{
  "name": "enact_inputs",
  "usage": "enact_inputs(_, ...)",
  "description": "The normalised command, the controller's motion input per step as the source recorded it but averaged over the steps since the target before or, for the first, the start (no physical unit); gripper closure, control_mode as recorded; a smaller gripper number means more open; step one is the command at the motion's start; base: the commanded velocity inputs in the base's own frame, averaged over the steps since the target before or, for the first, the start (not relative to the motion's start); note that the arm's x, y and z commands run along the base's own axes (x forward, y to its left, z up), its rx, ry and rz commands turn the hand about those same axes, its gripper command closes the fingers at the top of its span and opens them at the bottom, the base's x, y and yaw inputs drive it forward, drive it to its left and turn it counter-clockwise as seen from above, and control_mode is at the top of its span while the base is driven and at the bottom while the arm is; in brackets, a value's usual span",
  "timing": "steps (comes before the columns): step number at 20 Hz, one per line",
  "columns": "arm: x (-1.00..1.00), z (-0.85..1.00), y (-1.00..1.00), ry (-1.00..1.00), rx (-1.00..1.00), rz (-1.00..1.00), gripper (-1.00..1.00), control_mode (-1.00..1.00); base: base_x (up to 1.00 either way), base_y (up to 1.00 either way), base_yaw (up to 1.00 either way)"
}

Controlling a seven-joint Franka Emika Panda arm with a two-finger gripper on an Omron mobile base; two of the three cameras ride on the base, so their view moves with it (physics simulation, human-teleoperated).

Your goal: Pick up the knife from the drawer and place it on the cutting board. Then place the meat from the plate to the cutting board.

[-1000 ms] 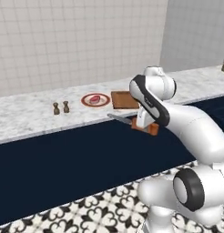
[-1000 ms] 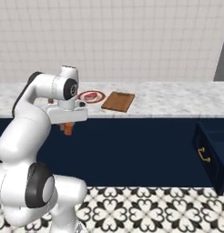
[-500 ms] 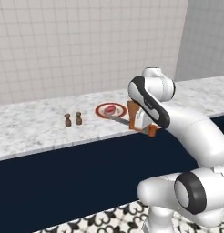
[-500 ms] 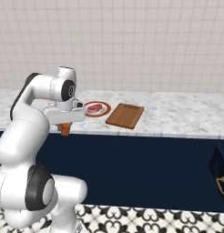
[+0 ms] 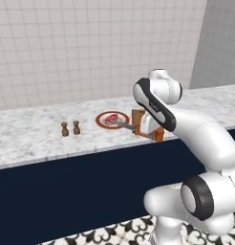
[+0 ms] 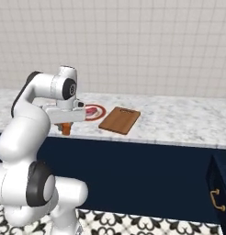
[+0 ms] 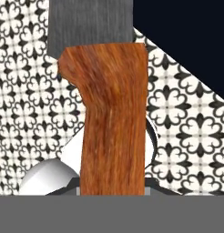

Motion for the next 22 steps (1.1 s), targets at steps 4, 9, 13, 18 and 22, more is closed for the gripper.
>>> enact_inputs(4,0.0,0.0,0.0,0.0,0.0,0.0,1.0,1.0,0.49,-0.42,0.13)
enact_inputs(9,0.0,0.0,0.0,0.0,0.0,0.0,1.0,1.0,0.41,0.0,0.02)
enact_inputs(13,0.0,0.0,0.0,0.0,0.0,0.0,1.0,1.0,0.08,-0.01,0.0)
enact_inputs(18,0.0,0.0,0.0,0.0,0.0,0.0,1.0,1.0,0.36,-0.18,0.0)
enact_inputs(22,0.0,0.0,0.0,0.0,0.0,0.0,1.0,1.0,0.49,-0.19,0.01)
